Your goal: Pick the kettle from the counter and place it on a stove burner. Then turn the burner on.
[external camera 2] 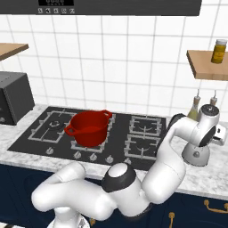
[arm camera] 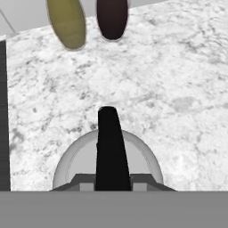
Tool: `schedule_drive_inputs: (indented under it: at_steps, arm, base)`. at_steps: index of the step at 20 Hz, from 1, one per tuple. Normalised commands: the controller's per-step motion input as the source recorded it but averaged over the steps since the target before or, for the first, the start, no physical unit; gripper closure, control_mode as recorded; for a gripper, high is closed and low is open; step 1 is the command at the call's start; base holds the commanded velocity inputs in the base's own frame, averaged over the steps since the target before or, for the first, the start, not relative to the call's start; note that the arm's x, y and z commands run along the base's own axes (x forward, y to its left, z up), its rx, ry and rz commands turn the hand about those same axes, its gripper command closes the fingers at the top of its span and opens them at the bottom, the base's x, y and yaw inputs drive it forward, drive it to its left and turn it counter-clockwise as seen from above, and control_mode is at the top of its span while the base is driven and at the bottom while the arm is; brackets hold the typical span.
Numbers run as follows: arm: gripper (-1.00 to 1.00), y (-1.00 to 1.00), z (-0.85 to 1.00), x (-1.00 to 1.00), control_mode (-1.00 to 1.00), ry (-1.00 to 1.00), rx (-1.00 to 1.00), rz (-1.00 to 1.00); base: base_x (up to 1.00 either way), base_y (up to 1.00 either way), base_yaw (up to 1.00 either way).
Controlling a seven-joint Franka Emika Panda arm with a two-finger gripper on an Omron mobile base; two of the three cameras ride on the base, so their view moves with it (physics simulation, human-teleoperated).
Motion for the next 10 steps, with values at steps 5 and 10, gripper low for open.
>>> schedule_drive_inputs:
  at_steps: [5,10]
  arm:
    - [1.0,0.25,0.2,-0.28,-1.0,-0.09,0.0,0.06]
    - [1.0,0.5,0.14,-0.28,-1.0,-0.18,-0.01,0.08]
  base:
    - [0.0,0.0,0.0]
    - [0.0,0.0,0.0]
